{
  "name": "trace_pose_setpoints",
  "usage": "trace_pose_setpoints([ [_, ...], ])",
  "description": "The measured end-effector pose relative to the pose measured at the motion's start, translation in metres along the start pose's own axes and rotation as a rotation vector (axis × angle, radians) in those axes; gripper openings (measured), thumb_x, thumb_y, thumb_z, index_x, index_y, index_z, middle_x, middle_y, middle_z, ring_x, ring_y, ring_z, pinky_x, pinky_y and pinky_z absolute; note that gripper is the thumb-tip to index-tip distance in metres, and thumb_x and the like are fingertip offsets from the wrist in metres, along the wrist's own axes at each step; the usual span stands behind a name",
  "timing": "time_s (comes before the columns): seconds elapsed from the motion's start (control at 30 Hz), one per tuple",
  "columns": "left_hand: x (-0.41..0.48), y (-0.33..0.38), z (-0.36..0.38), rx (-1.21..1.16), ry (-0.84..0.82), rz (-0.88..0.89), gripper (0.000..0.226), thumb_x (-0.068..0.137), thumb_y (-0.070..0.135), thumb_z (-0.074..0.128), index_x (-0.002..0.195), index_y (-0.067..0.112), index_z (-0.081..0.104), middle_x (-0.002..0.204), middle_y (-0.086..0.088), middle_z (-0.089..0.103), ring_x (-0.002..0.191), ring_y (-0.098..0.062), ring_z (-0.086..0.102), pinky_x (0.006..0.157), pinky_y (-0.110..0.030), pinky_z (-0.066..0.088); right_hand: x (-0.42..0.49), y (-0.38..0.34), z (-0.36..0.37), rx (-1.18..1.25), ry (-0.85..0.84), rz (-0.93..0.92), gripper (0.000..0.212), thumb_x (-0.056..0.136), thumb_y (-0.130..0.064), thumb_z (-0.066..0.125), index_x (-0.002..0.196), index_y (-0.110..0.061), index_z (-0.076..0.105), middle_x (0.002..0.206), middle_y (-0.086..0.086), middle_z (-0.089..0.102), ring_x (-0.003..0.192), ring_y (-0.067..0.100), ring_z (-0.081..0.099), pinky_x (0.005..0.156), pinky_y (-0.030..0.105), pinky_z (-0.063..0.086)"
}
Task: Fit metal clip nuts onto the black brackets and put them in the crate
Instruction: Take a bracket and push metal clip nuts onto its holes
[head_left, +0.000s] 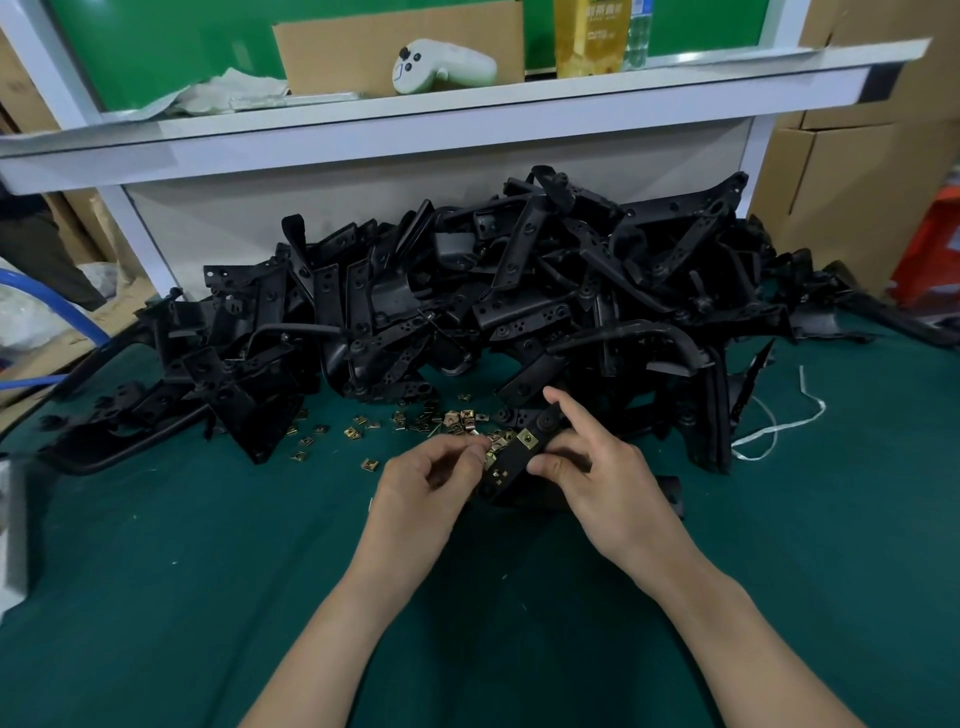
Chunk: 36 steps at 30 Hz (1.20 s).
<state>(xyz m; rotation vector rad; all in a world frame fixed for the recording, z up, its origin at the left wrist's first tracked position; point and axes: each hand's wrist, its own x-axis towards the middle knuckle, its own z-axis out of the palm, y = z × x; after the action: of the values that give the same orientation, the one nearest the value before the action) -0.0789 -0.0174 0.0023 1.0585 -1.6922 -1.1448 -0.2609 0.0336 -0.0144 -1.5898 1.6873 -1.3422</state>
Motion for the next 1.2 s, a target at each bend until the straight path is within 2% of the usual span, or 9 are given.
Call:
trace_pose_setpoints([
  [0.17, 0.0, 0.001, 0.0, -0.007, -0.011, 0.009, 0.015, 0.099, 0.024, 0.063, 0.096, 0.031, 0.076, 0.078, 0.017, 0.073, 0.07, 0.005, 0.062, 0.07, -0.01, 0.048, 0.0, 0.0, -0.001, 0.012, 0.003, 0.018, 0.068, 0.098, -0.025, 0.064, 0.155, -0.038, 0.031, 0.096, -0.025, 0.071, 0.091, 0.001, 0.066, 0.085, 0.004, 0.04],
  [0.33, -0.001, 0.001, -0.001, -0.003, -0.037, 0.013, 0.016, 0.099, 0.024, 0.062, 0.098, 0.031, 0.076, 0.076, 0.019, 0.072, 0.069, 0.007, 0.062, 0.069, -0.008, 0.047, 0.0, 0.0, -0.001, 0.009, 0.008, 0.029, 0.068, 0.098, -0.023, 0.064, 0.155, -0.038, 0.031, 0.093, -0.027, 0.071, 0.082, 0.007, 0.066, 0.081, 0.005, 0.042],
  [0.53, -0.003, 0.003, 0.002, 0.006, -0.032, 0.015, 0.015, 0.099, 0.025, 0.062, 0.098, 0.033, 0.075, 0.081, 0.014, 0.072, 0.071, 0.005, 0.062, 0.07, -0.009, 0.047, 0.0, 0.001, 0.0, -0.011, 0.014, 0.017, 0.067, 0.097, -0.027, 0.065, 0.155, -0.038, 0.032, 0.092, -0.027, 0.071, 0.08, 0.016, 0.066, 0.08, 0.013, 0.046],
  [0.63, -0.004, 0.002, 0.005, -0.029, 0.022, 0.006, 0.012, 0.098, 0.023, 0.065, 0.096, 0.029, 0.074, 0.08, 0.015, 0.072, 0.07, 0.004, 0.062, 0.068, -0.009, 0.047, 0.0, 0.0, 0.0, -0.016, 0.025, 0.009, 0.067, 0.097, -0.027, 0.065, 0.155, -0.037, 0.032, 0.091, -0.028, 0.07, 0.08, 0.01, 0.066, 0.08, 0.009, 0.045],
  [0.73, -0.005, 0.001, 0.01, -0.055, 0.08, -0.016, 0.006, 0.096, 0.024, 0.067, 0.094, 0.026, 0.072, 0.078, 0.014, 0.072, 0.069, 0.002, 0.062, 0.065, -0.009, 0.046, 0.0, -0.001, 0.001, -0.022, 0.032, 0.007, 0.066, 0.097, -0.028, 0.065, 0.154, -0.037, 0.033, 0.091, -0.029, 0.07, 0.079, 0.01, 0.065, 0.079, 0.013, 0.047],
  [0.8, -0.006, 0.0, 0.014, -0.046, 0.112, -0.018, 0.006, 0.096, 0.025, 0.067, 0.092, 0.025, 0.072, 0.078, 0.013, 0.073, 0.068, 0.001, 0.062, 0.063, -0.009, 0.046, -0.001, -0.001, 0.002, -0.033, 0.039, 0.005, 0.064, 0.097, -0.027, 0.065, 0.153, -0.038, 0.035, 0.091, -0.03, 0.07, 0.079, 0.006, 0.065, 0.078, 0.011, 0.045],
  [0.9, -0.008, -0.001, 0.018, -0.064, 0.155, -0.021, 0.007, 0.095, 0.026, 0.067, 0.09, 0.024, 0.071, 0.078, 0.011, 0.073, 0.07, -0.004, 0.064, 0.063, -0.011, 0.047, -0.001, -0.001, 0.003, -0.009, 0.046, 0.026, 0.061, 0.097, -0.025, 0.065, 0.15, -0.039, 0.038, 0.091, -0.029, 0.071, 0.091, -0.004, 0.064, 0.082, 0.004, 0.04],
  [0.97, -0.009, -0.001, 0.02, -0.087, 0.182, -0.018, 0.007, 0.095, 0.025, 0.068, 0.09, 0.023, 0.071, 0.078, 0.011, 0.073, 0.069, -0.002, 0.063, 0.063, -0.01, 0.046, -0.001, -0.001, 0.004, 0.011, 0.046, 0.031, 0.061, 0.097, -0.022, 0.066, 0.149, -0.038, 0.04, 0.092, -0.029, 0.072, 0.097, -0.008, 0.063, 0.084, 0.001, 0.038],
  [1.2, -0.01, 0.001, 0.022, -0.121, 0.235, -0.003, 0.008, 0.095, 0.023, 0.067, 0.089, 0.02, 0.071, 0.077, 0.008, 0.072, 0.067, -0.001, 0.06, 0.063, -0.012, 0.046, -0.002, -0.002, 0.006, 0.017, 0.055, 0.014, 0.06, 0.096, -0.023, 0.066, 0.147, -0.04, 0.04, 0.094, -0.029, 0.072, 0.099, -0.008, 0.063, 0.086, 0.001, 0.038],
])
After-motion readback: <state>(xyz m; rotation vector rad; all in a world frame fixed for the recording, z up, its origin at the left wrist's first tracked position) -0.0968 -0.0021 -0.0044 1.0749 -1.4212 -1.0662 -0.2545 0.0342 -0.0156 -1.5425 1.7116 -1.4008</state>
